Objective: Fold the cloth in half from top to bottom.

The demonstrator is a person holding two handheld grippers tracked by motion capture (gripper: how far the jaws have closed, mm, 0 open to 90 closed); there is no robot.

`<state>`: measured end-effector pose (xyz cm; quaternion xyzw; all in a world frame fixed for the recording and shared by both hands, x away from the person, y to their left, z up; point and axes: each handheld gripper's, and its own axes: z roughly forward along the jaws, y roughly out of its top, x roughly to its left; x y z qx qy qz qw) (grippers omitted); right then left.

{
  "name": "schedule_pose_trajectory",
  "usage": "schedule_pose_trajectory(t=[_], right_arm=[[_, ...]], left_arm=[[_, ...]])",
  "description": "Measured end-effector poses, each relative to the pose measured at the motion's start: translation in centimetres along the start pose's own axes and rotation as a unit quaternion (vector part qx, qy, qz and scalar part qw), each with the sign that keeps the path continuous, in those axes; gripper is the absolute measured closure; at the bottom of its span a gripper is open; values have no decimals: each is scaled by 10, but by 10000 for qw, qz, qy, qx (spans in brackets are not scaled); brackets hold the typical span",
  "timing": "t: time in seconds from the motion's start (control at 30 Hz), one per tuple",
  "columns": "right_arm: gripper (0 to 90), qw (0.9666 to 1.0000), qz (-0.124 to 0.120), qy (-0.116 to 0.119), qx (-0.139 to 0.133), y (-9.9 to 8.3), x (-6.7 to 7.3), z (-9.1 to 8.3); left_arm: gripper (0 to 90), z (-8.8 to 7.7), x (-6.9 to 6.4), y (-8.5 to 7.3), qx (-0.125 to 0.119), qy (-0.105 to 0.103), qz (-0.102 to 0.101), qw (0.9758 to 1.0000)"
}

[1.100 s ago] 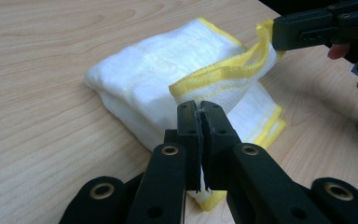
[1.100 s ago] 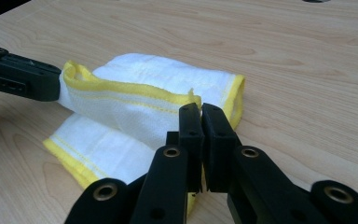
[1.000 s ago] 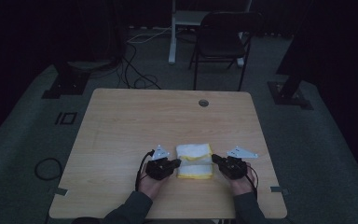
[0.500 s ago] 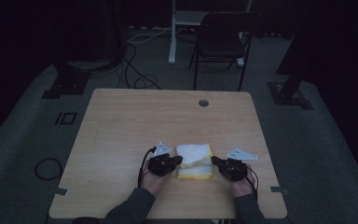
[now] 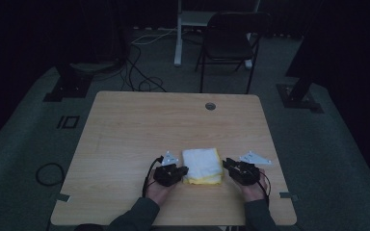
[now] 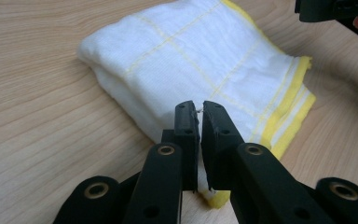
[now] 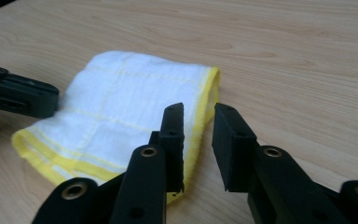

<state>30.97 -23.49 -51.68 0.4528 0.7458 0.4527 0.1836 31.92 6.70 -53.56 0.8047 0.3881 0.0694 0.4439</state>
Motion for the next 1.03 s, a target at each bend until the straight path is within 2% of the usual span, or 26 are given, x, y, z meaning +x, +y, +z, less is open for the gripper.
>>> schedule_pose_trajectory(t=[0.07, 0.17, 0.2, 0.23, 0.33, 0.37, 0.4, 0.43, 0.6, 0.7, 0.83, 1.03], right_arm=[[716, 10000, -14, -55, 6, 0, -2, 1], [694, 9997, -64, -226, 58, -1, -7, 3], [694, 9997, -64, -226, 58, -1, -7, 3], [688, 9994, -69, -317, 116, -3, -10, 4], [680, 9992, -57, -365, 171, -4, -14, 6], [669, 9988, -69, -433, 215, -5, -16, 8], [666, 9987, -65, -454, 227, -5, -17, 8], [659, 9986, -57, -472, 243, -6, -18, 9], [644, 9983, 59, -484, 314, -8, -24, 13], [633, 9977, 154, -558, 360, -10, -31, 15], [622, 9974, 191, -613, 333, -11, -35, 13], [614, 9972, 163, -648, 348, -11, -36, 14]], left_arm=[[845, -1, 1, 0, 0, 10, 17, 10000], [834, -10, 6, -1, -66, 182, 71, 9998], [830, -10, 6, -1, -66, 182, 71, 9998], [822, -15, 10, -2, -109, 290, 83, 9995], [808, -20, 16, -3, -145, 374, 71, 9992], [800, -23, 22, -5, -171, 498, 42, 9986], [794, -23, 22, -5, -171, 498, 42, 9986], [781, -27, 28, -7, -117, 654, 48, 9978], [724, -31, 37, -9, -73, 835, 7, 9965], [695, -32, 46, -12, 25, 1076, -56, 9942], [666, -35, 52, -13, 29, 1187, -125, 9928], [643, -38, 55, -12, -36, 1229, -138, 9923]])
